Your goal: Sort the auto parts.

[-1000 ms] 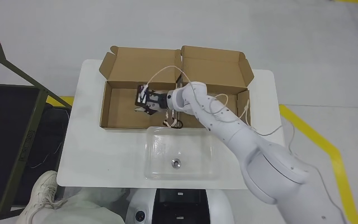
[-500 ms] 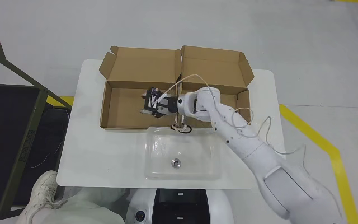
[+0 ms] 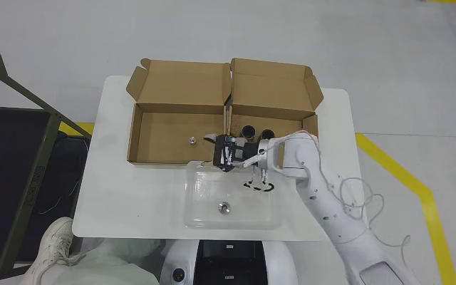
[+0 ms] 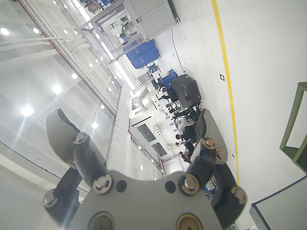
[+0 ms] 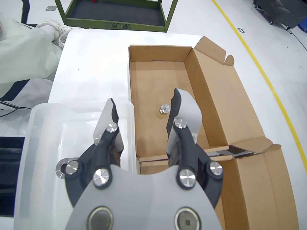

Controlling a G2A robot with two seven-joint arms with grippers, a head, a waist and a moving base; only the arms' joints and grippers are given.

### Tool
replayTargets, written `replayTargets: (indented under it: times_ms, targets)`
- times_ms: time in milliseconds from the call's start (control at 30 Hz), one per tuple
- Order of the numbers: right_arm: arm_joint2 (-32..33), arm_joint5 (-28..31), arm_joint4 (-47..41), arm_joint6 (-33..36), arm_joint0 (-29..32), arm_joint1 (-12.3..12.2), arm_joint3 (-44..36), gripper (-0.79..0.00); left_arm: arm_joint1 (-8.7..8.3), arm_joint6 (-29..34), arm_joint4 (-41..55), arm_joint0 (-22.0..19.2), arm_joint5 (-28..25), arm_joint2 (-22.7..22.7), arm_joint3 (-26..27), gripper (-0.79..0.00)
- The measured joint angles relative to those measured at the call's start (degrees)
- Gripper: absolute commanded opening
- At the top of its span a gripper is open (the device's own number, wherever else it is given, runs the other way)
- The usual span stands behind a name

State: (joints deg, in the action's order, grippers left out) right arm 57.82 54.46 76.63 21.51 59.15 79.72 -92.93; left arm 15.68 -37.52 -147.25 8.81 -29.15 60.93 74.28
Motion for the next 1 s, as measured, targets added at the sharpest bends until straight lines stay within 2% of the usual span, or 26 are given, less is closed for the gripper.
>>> replayTargets:
  times_ms: [167, 333, 667, 900, 1000]
  targets:
    - [1.9, 3.1, 1.0, 3.1, 3.6, -1.4, -4.2, -0.292, 0.00, 0.0, 0.0, 0.0, 0.0, 0.0, 0.0, 0.000]
    - [2.3, 3.6, 1.5, 6.3, 5.8, -2.6, -6.9, -0.289, 0.00, 0.0, 0.0, 0.0, 0.0, 0.0, 0.0, 0.000]
    - [-0.9, 3.5, 1.9, 8.5, 7.3, -6.5, -10.9, -0.289, 0.00, 0.0, 0.0, 0.0, 0.0, 0.0, 0.0, 0.000]
    - [-4.1, 3.5, 2.6, 8.8, 7.1, -9.5, -11.3, -0.329, 0.00, 0.0, 0.0, 0.0, 0.0, 0.0, 0.0, 0.000]
    - [-5.5, 3.5, 2.9, 8.9, 6.7, -10.7, -11.2, -0.323, 0.00, 0.0, 0.0, 0.0, 0.0, 0.0, 0.0, 0.000]
